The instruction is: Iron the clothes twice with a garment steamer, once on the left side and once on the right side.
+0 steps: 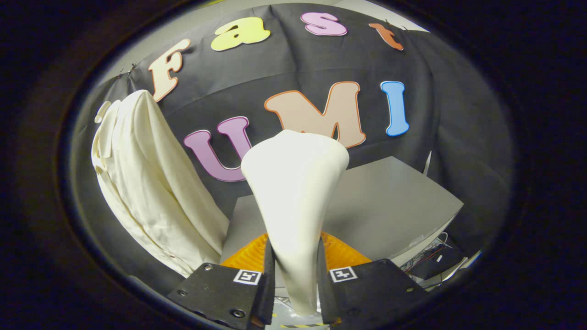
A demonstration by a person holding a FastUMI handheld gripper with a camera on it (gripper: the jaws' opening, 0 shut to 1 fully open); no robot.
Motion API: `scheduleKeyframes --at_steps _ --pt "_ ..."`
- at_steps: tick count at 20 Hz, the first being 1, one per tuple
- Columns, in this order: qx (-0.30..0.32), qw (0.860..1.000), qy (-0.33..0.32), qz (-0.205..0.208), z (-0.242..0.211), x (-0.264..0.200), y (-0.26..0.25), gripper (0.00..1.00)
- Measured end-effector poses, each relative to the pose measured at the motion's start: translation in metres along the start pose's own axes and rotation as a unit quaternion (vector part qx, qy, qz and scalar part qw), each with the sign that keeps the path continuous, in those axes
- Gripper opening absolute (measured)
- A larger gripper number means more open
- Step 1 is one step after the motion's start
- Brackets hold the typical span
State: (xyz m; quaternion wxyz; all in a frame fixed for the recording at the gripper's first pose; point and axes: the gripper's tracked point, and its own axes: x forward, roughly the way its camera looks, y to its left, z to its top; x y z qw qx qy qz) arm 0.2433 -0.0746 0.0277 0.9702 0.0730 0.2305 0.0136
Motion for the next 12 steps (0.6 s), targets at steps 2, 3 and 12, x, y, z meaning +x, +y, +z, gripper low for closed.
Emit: scheduleKeyframes --at_steps 2,3,12 --pt "0.0 1.0 -0.007 0.008 -0.006 -0.012 0.02 0.4" --pt "0.001 1.0 -0.007 0.013 -0.01 -0.018 0.03 0.4" --pt "-0.031 0.998 -0.025 0.053 -0.019 -0.058 0.128 0.4"
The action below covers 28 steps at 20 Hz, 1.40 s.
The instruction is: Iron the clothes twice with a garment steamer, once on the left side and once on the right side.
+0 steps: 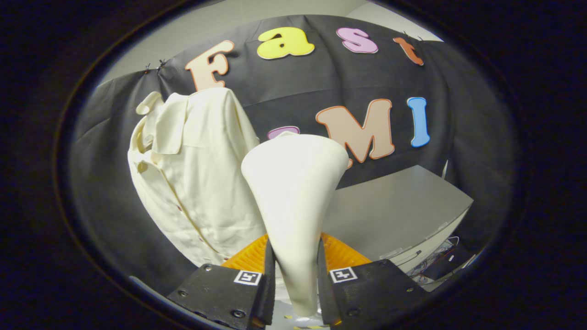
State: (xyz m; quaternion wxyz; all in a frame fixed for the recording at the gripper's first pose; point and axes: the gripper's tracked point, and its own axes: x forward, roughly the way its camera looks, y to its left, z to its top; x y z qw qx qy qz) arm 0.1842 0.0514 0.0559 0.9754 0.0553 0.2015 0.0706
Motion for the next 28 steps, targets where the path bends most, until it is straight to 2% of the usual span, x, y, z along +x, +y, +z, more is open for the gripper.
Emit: scheduleKeyframes --at_steps 10,18,25,28 --pt "-0.025 0.998 -0.015 0.051 -0.007 -0.012 0.118 0.4" --pt "-0.034 0.996 -0.026 0.079 -0.025 0.012 0.202 0.39" --pt "-0.014 0.998 -0.042 0.046 -0.031 0.049 0.225 0.39" --pt "-0.002 0.999 -0.028 0.032 -0.04 0.063 0.226 0.39"
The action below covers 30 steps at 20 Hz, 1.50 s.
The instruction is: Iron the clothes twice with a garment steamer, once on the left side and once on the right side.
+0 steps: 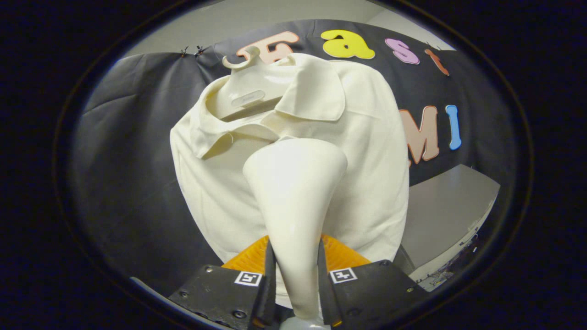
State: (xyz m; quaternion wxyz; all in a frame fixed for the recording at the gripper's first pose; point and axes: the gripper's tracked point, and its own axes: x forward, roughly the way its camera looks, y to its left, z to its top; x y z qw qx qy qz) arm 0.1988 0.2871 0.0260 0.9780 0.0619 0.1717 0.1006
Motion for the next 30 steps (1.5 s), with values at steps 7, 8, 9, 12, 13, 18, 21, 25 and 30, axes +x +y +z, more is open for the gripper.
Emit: scheduleKeyframes --at_steps 7,8,9,12,13,18,21,25,30 --pt "-0.018 0.999 0.013 0.033 -0.023 0.014 0.045 0.39" --pt "-0.015 0.999 0.012 0.035 -0.024 0.017 0.051 0.39" --pt "-0.015 0.999 0.015 0.037 -0.028 0.021 0.055 0.39" --pt "-0.02 0.999 0.021 0.03 -0.041 0.031 0.06 0.39" --pt "-0.023 0.999 0.026 0.028 -0.048 0.032 0.06 0.39" --pt "-0.028 0.998 0.055 0.028 -0.08 0.046 0.061 0.39" --pt "-0.023 0.997 0.072 0.015 -0.101 0.054 0.055 0.4" --pt "-0.037 0.994 0.1 0.0 -0.138 0.066 0.043 0.4" --pt "-0.051 0.99 0.134 -0.002 -0.183 0.077 0.038 0.4"
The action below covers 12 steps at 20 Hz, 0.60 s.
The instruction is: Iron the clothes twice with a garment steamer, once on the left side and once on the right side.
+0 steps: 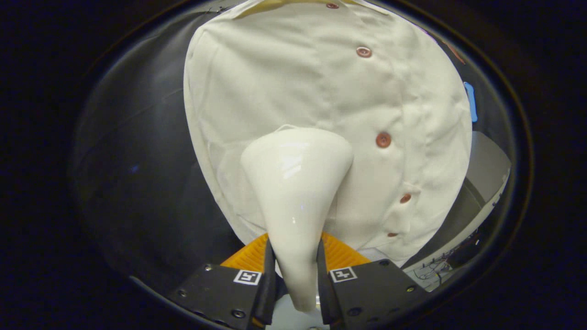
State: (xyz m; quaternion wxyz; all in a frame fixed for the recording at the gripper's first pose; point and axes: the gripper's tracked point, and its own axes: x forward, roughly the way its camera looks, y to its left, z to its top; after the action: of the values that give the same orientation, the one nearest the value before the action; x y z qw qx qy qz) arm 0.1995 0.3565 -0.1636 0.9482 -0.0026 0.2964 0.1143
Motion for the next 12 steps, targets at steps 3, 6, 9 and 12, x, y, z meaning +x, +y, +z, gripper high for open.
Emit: scheduleKeyframes --at_steps 3,6,9,12 --pt "0.004 1.0 0.015 -0.001 -0.02 0.012 0.001 0.4" --pt "0.01 0.999 0.035 -0.003 -0.036 0.018 0.001 0.4" --pt "0.007 0.998 0.057 -0.008 -0.058 0.029 -0.001 0.4" --pt "0.005 0.997 0.076 -0.01 -0.079 0.038 -0.001 0.4"
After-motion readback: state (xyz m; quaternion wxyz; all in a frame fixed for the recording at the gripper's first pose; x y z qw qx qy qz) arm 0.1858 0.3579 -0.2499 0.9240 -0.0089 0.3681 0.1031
